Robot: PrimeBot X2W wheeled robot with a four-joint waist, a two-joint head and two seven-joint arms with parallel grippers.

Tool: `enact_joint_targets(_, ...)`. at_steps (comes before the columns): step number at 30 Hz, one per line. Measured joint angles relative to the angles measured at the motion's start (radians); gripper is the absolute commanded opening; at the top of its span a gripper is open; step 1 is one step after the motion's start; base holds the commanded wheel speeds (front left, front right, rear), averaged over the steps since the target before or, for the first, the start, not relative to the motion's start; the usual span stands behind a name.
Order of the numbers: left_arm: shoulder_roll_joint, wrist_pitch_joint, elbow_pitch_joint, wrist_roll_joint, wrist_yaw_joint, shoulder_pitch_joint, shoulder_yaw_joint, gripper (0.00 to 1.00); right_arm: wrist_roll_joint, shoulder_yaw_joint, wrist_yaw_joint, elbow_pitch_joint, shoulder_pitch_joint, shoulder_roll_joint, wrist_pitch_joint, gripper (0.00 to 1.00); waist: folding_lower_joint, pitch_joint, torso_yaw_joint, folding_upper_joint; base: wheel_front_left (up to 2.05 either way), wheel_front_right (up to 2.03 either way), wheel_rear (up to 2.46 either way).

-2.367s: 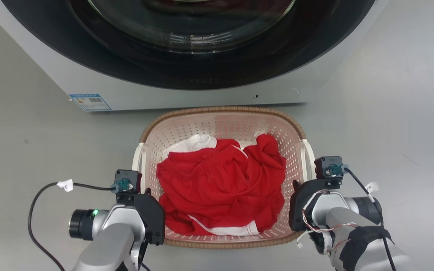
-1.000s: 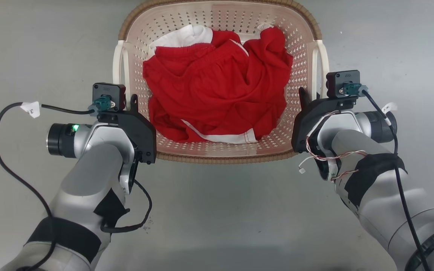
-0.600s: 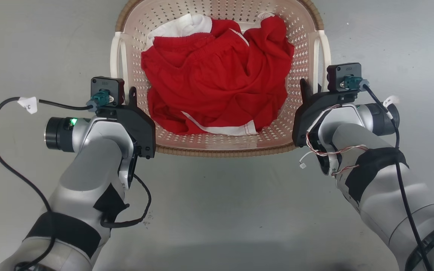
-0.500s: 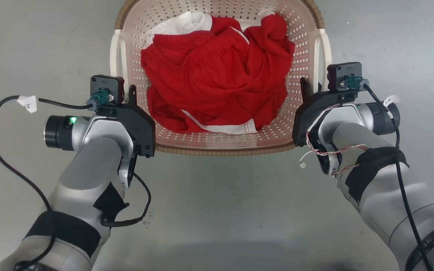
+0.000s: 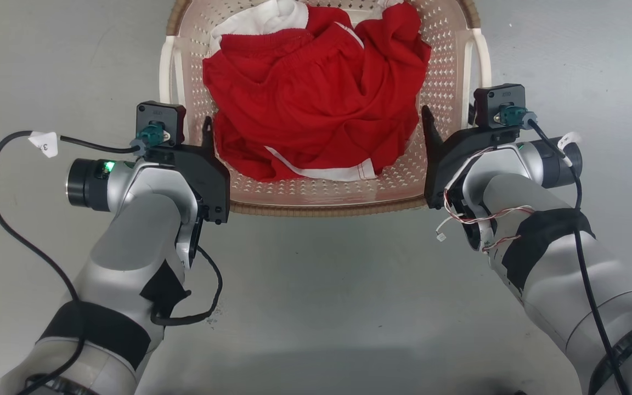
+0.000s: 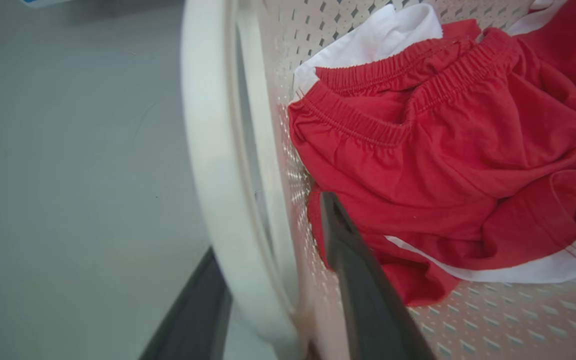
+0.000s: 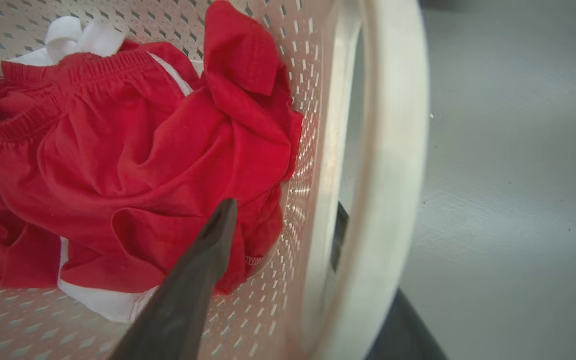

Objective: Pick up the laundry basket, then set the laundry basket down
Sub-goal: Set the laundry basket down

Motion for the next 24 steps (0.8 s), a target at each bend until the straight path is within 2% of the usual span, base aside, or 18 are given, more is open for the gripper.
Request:
enact_joint_targets(1,-0.002,0.0,0.002,0.0,0.0,0.0,0.0,1.0,0.0,0.001,0.0,0.0,-0.001,0.001,-0.005,1.0,0.0,0.0,0.0,0.0,0.0,0.0,0.0)
enact_joint_targets(12,-0.005,-0.018,0.021,0.0,0.0,-0.01,-0.001,1.0,-0.004,0.001,0.003,0.014,-0.009,0.003,-0.029,1.0,0.0001,-0.011,-0.004,0.0,0.0,0.0,0.0)
enact_joint_targets(24,0.01,-0.059,0.04,0.001,-0.01,0.03,-0.006,1.0,0.005,-0.003,0.003,0.028,0.025,0.003,-0.057,1.0,0.0,-0.104,-0.006,0.0,0.0,0.0,0.0)
